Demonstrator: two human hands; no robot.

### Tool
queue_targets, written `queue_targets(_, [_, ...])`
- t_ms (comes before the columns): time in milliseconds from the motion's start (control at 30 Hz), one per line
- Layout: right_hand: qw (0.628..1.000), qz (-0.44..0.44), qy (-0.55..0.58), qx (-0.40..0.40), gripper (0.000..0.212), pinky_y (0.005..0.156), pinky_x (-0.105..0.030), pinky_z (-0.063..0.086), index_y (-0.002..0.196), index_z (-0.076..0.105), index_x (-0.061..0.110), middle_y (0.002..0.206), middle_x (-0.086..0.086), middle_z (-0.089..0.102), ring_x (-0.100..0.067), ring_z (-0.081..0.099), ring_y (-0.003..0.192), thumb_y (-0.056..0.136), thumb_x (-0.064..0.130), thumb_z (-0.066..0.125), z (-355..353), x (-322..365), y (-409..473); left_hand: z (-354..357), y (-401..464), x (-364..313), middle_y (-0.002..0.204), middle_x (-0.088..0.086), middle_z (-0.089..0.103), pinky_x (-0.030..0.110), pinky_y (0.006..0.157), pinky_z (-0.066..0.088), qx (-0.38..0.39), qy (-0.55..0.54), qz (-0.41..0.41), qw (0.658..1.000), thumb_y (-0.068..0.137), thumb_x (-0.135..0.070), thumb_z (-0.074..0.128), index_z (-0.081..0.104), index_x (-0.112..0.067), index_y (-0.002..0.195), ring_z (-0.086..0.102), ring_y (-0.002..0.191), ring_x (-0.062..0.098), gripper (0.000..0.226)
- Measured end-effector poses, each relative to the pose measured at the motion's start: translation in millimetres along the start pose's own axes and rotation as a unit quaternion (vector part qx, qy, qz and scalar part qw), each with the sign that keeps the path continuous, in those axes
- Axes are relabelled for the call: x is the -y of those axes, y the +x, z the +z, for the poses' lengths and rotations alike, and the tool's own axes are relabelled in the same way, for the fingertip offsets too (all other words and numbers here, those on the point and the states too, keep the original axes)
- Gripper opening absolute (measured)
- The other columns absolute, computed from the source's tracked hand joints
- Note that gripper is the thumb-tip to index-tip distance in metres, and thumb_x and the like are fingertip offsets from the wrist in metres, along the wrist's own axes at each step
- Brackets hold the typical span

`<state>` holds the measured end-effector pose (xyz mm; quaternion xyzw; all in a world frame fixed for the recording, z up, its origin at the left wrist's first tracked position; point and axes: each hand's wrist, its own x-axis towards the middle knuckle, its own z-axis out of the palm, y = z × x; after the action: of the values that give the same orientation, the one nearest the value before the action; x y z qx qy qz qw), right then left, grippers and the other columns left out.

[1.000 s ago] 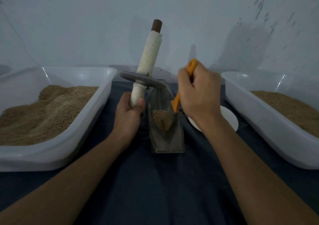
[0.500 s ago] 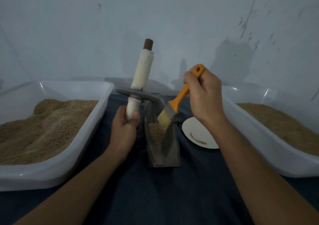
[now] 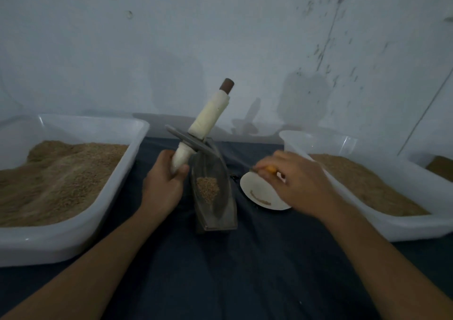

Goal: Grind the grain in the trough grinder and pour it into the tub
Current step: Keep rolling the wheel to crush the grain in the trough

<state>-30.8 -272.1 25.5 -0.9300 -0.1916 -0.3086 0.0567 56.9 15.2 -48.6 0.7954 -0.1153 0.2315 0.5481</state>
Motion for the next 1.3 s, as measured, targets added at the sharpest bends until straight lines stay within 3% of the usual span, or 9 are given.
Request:
queue_targets(267, [0.975,-0.076,-0.101,0.184,0.035,0.066,-0.028,0.033,0.119,0.063,0.042,0.127,0.018,0.053,-0.008,0.049,0.112,0.092,0.02,0.058,18,16,-31,-7,-2,-9,0.101,-0.006,0.064,0.039,0.078,0.047,0.052,0.092,0.039,0.994,0.096,-0.03,0.067,0.049,-0.036,0.114,0.061,0.093,0.023,0.026])
queue_targets(400, [0.969,-0.035,-0.072,0.236,0.045,0.077,-0.033,0.049,0.124,0.062,0.044,0.135,0.021,0.052,-0.009,0.052,0.116,0.092,0.013,0.053,10,14,-24,-11,1,-10,0.102,-0.008,0.061,0.035,0.074,0.041,0.066,0.13,0.051,0.988,0.093,-0.025,0.071,0.05,-0.034,0.117,0.058,0.093,0.021,0.033])
queue_targets(500, [0.994,-0.017,-0.015,0.109,0.034,0.079,-0.035,0.05,0.114,0.071,0.033,0.104,0.015,0.059,-0.011,0.051,0.097,0.092,0.011,0.058,-2,17,-2,-18,4,-13,0.103,-0.008,0.061,0.038,0.073,0.046,0.073,0.146,0.085,0.983,0.091,-0.019,0.072,0.05,-0.032,0.116,0.058,0.094,0.019,0.036])
queue_targets(600, [0.997,-0.012,-0.013,-0.073,0.044,0.081,-0.028,0.043,0.119,0.067,0.025,0.109,0.009,0.054,-0.013,0.046,0.103,0.081,0.003,0.061,-9,18,30,-27,7,-17,0.106,-0.004,0.061,0.047,0.073,0.052,0.074,0.218,0.133,0.964,0.088,-0.015,0.073,0.051,-0.028,0.116,0.058,0.095,0.022,0.038])
queue_targets(733, [0.992,-0.007,-0.111,0.065,0.076,0.092,-0.032,0.045,0.144,0.046,0.03,0.134,0.007,0.044,-0.018,0.042,0.122,0.074,0.011,0.07,-3,21,72,-36,6,-20,0.112,-0.005,0.06,0.05,0.077,0.051,0.095,0.301,0.149,0.937,0.082,-0.012,0.074,0.052,-0.028,0.12,0.055,0.102,0.024,0.047])
queue_targets(867, [0.963,-0.008,-0.136,0.234,0.019,0.063,-0.034,0.051,0.089,0.059,0.035,0.088,0.011,0.06,-0.013,0.059,0.08,0.076,0.026,0.069,23,24,88,-36,5,-23,0.115,-0.007,0.06,0.048,0.08,0.048,0.117,0.331,0.163,0.922,0.084,-0.014,0.073,0.054,-0.029,0.121,0.054,0.104,0.023,0.045])
queue_targets(933, [0.959,-0.002,-0.145,0.245,0.016,0.048,-0.028,0.039,0.073,0.054,0.033,0.072,0.011,0.057,-0.008,0.053,0.061,0.077,0.031,0.069,39,19,91,-34,6,-26,0.116,-0.008,0.059,0.046,0.081,0.047,0.122,0.35,0.177,0.912,0.083,-0.015,0.072,0.054,-0.03,0.122,0.053,0.106,0.022,0.045])
queue_targets(1100, [0.959,0.04,-0.121,0.252,0.017,0.05,-0.027,0.03,0.093,0.064,0.037,0.083,0.008,0.062,-0.011,0.054,0.068,0.076,0.036,0.07,68,8,101,-31,11,-27,0.115,-0.005,0.056,0.043,0.079,0.043,0.139,0.424,0.182,0.876,0.08,-0.02,0.065,0.051,-0.027,0.122,0.05,0.107,0.024,0.044])
queue_targets(1300, [0.969,0.071,-0.115,0.206,0.027,0.062,-0.033,0.037,0.1,0.063,0.036,0.09,0.004,0.063,-0.021,0.057,0.077,0.074,0.039,0.07,84,5,104,-12,30,-33,0.102,0.001,0.061,0.036,0.074,0.042,0.11,0.529,0.155,0.827,0.078,-0.02,0.077,0.037,-0.025,0.095,0.06,0.092,0.024,0.044])
